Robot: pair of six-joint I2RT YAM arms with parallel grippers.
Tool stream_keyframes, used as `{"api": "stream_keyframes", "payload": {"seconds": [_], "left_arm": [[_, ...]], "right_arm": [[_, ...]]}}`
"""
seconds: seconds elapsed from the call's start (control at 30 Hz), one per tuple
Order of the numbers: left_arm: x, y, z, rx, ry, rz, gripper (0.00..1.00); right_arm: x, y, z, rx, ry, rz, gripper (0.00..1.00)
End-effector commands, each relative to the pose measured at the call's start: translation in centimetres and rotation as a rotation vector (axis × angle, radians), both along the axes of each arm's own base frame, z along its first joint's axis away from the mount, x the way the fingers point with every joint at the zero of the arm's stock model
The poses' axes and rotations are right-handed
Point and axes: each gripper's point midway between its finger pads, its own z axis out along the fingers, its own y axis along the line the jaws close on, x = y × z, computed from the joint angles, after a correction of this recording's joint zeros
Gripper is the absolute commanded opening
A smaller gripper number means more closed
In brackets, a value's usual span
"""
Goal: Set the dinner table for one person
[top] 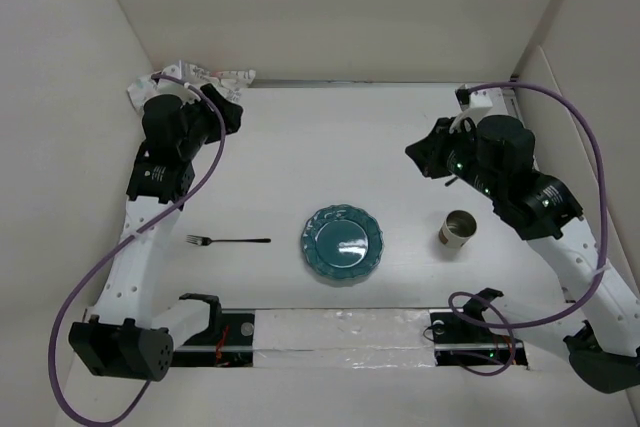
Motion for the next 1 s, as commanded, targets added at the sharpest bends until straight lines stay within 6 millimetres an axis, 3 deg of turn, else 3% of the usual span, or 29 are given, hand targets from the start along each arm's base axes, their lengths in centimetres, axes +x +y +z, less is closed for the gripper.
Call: {"api": "stream_keyframes", "payload": {"seconds": [0.0,0.03,0.1,0.13,0.17,0.2,0.23,0.3,0.33,0.4,0.43,0.5,0.53,0.57,0.6,0.67,0.7,0.77,0.8,0.97], "left_arm": [[1.1,2.1,1.9,-0.013,-0.031,0.117,0.51],[2.0,3.1,1.3,-0.01,-0.006,0.165,0.42],[3.0,4.4,2.0,-0.02,-0.001,0.222,0.27],[4.2,5.6,1.0,0.008,0.026,0.289,0.05],[4.8,6.0,2.0,0.021,0.011,0.309,0.0],[5.5,6.5,1.9,0.048,0.022,0.33,0.0],[6.9,7.8,0.2,0.086,0.068,0.401,0.0],[8.3,9.4,0.3,0.123,0.089,0.477,0.0],[9.6,11.0,-1.9,0.162,0.143,0.526,0.0],[10.7,12.8,-2.7,0.188,0.172,0.591,0.13],[11.6,13.8,-5.0,0.23,0.222,0.617,0.23],[12.6,15.8,-6.7,0.243,0.264,0.659,0.33],[13.6,16.2,-9.5,0.246,0.326,0.645,0.45],[14.6,17.4,-11.4,0.214,0.381,0.637,0.49],[15.0,17.4,-13.2,0.222,0.418,0.633,0.49],[15.9,17.7,-15.0,0.219,0.467,0.625,0.5],[16.6,17.6,-18.0,0.229,0.529,0.605,0.5],[17.2,17.7,-19.7,0.227,0.574,0.61,0.5],[17.4,18.1,-22.1,0.222,0.623,0.609,0.5],[19.2,17.7,-25.1,0.186,0.656,0.595,0.55]], "right_arm": [[-0.2,-0.1,0.1,0.032,-0.009,0.01,0.0],[0.0,-0.4,-0.1,0.029,-0.006,-0.001,0.0],[-0.1,-0.1,-0.8,0.023,0.01,0.025,0.0],[0.0,-0.3,-1.1,0.018,0.016,0.021,0.0],[0.0,-0.2,-1.4,0.013,0.022,0.023,0.0],[0.1,-0.4,-1.5,0.011,0.024,0.023,0.0],[0.0,-0.4,-1.6,0.005,0.026,0.03,0.0],[-0.1,-0.6,-1.6,0.008,0.021,0.027,0.0],[-0.1,-0.6,-1.7,0.008,0.019,0.031,0.0],[-0.3,-0.4,-2.5,0.006,0.032,0.045,0.0],[-0.4,-0.3,-2.6,0.009,0.03,0.053,0.0],[-0.6,0.0,-3.2,0.014,0.043,0.073,0.0],[-0.8,0.1,-3.5,0.013,0.054,0.082,0.0],[-0.9,0.4,-4.0,0.015,0.066,0.094,0.0],[-0.8,0.4,-4.0,0.014,0.067,0.094,0.0],[-0.7,0.4,-4.4,0.01,0.072,0.094,0.0],[-0.6,0.5,-4.7,0.007,0.079,0.095,0.0],[-0.2,0.4,-5.1,-0.003,0.094,0.087,0.01],[-0.1,0.4,-5.3,-0.01,0.1,0.086,0.03],[0.0,0.7,-5.8,-0.024,0.123,0.099,0.24]]}}
